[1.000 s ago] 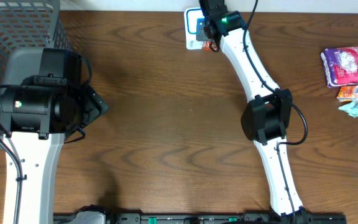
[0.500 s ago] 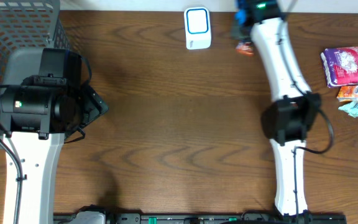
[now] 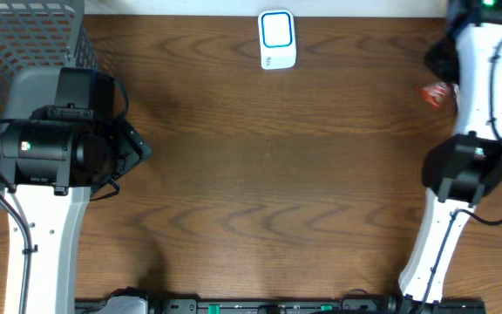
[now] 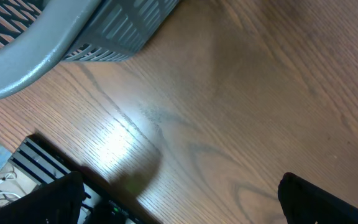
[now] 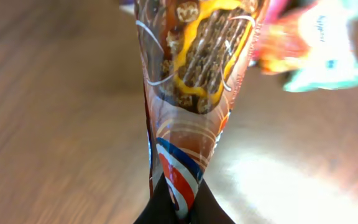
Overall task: Scan the item barcode
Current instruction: 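Carry the TOP bar to the right edge and drop it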
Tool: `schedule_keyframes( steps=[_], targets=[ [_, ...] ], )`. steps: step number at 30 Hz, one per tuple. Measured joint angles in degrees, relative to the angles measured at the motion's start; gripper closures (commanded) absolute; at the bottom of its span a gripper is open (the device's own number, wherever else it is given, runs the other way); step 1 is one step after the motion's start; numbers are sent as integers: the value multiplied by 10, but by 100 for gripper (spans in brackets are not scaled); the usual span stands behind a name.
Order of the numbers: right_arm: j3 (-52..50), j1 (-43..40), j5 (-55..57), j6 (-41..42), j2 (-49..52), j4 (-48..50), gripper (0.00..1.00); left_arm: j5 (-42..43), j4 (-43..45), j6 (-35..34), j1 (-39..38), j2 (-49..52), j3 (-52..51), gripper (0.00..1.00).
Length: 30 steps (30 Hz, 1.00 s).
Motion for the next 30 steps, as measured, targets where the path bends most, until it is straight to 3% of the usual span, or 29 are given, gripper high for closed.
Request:
schedule_keyframes(
  steps=[9, 10, 12, 13, 16, 30],
  targets=[
    [-4, -67, 0, 40, 0, -17, 98, 0, 0, 0, 0, 0, 0, 1],
    [-7, -70, 0, 45, 0, -18, 93, 0, 0, 0, 0, 0, 0, 1],
    [-16, -77, 0, 56, 0, -15, 69, 0, 0, 0, 0, 0, 0, 1],
    [-25, -82, 0, 57, 0, -11, 45, 0, 0, 0, 0, 0, 0, 1],
    [-41, -96, 0, 63, 0, -7, 23, 0, 0, 0, 0, 0, 0, 1],
    [-55, -101, -19, 45, -17, -5, 23, 0, 0, 0, 0, 0, 0, 1]
  ],
)
